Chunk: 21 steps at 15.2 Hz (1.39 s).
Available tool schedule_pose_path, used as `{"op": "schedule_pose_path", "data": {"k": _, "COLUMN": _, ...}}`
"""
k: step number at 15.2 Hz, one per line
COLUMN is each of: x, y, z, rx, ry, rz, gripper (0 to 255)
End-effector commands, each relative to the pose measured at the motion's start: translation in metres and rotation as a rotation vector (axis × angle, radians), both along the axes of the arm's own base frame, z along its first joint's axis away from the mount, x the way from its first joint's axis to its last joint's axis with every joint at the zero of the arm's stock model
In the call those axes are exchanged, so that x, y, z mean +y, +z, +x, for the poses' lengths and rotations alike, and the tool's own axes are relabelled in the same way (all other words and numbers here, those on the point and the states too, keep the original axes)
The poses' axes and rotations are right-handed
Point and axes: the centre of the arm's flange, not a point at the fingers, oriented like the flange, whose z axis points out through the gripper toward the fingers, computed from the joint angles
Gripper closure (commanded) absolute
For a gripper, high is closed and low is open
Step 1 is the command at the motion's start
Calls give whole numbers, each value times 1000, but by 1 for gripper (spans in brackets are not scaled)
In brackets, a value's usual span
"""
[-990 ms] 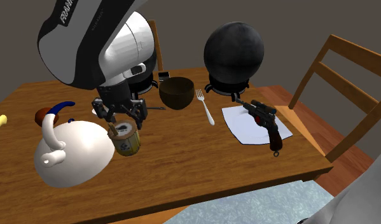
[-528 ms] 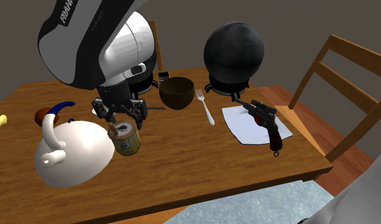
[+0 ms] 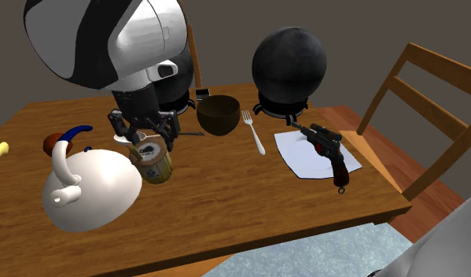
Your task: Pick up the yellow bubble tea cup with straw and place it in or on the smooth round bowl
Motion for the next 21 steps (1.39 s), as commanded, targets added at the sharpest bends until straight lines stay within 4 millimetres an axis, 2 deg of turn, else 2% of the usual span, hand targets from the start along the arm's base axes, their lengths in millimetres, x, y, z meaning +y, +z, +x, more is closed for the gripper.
{"op": "schedule_pose_path", "data": {"k": 1, "x": 0, "y": 10, "z": 1, "rx": 0, "ry": 0, "rz": 0, "gripper": 255}}
{"op": "schedule_pose_path", "data": {"k": 21, "x": 0, "y": 116, "z": 1, "rx": 0, "ry": 0, "rz": 0, "gripper": 255}}
